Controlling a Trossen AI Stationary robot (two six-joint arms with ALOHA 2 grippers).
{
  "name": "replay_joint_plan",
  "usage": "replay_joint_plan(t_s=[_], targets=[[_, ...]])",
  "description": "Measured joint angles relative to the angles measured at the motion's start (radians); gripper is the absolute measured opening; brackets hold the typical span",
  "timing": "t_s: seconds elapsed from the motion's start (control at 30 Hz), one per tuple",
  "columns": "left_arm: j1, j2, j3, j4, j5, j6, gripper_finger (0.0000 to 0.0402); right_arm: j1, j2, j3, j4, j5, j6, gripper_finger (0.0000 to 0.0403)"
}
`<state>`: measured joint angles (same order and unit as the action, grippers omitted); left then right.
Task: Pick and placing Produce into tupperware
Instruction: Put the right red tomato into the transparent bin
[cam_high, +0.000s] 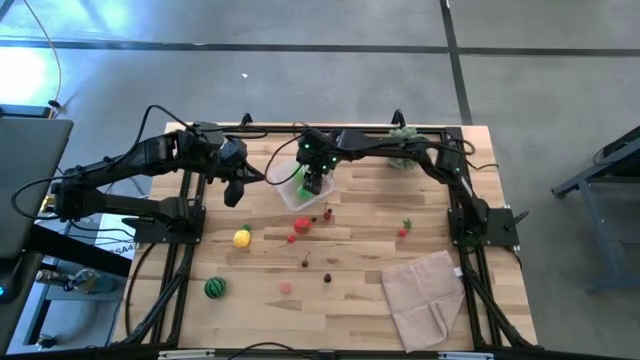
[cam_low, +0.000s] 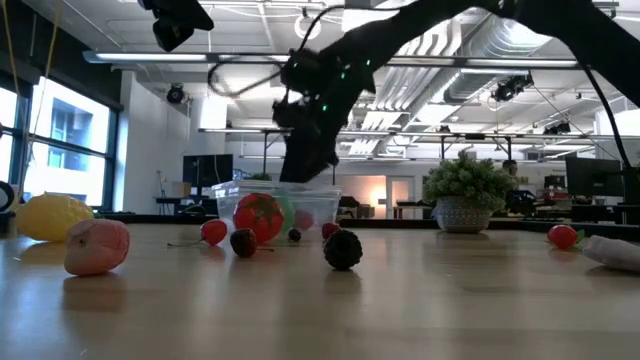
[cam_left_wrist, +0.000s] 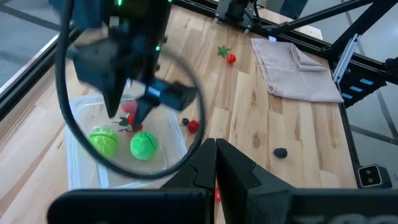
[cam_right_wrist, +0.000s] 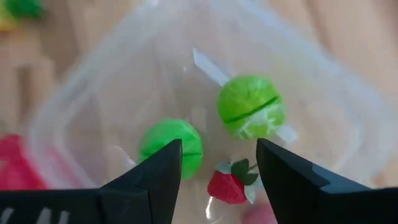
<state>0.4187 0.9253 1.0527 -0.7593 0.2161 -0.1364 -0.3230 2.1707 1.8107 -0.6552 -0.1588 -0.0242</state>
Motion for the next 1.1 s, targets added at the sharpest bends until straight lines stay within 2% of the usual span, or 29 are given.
replay_joint_plan(t_s=[0.27,0.43,0.6,0.7,0.87,0.97,1.1], targets=[[0.0,0.0,0.0,0.0,0.0,0.0,0.0001,0.0,-0.207,0.0,-0.094,0.011,-0.002,0.016],[0.0,0.0,0.0,0.0,0.0,0.0,0.0001,0.025,-0.293,0.0,-0.241,0.086,0.005,0.0145],[0.0,0.0,0.0,0.0,0.0,0.0,0.0001,0.068,-0.344,-0.035,-0.373,0.189,0.11,0.0146],[0.0,0.0,0.0,0.001,0.0,0.0,0.0001,0.091,-0.401,-0.144,-0.357,0.21,0.195,0.0147],[0.0,0.0,0.0,0.001,0.0,0.0,0.0001,0.119,-0.571,-0.429,-0.196,0.212,0.389,0.0147],[0.0,0.0,0.0,0.001,0.0,0.0,0.0001,0.139,-0.696,-0.591,-0.129,0.227,0.568,0.0147],[0.0,0.0,0.0,0.001,0.0,0.0,0.0001,0.183,-0.837,-0.751,-0.144,0.242,0.858,0.0147]])
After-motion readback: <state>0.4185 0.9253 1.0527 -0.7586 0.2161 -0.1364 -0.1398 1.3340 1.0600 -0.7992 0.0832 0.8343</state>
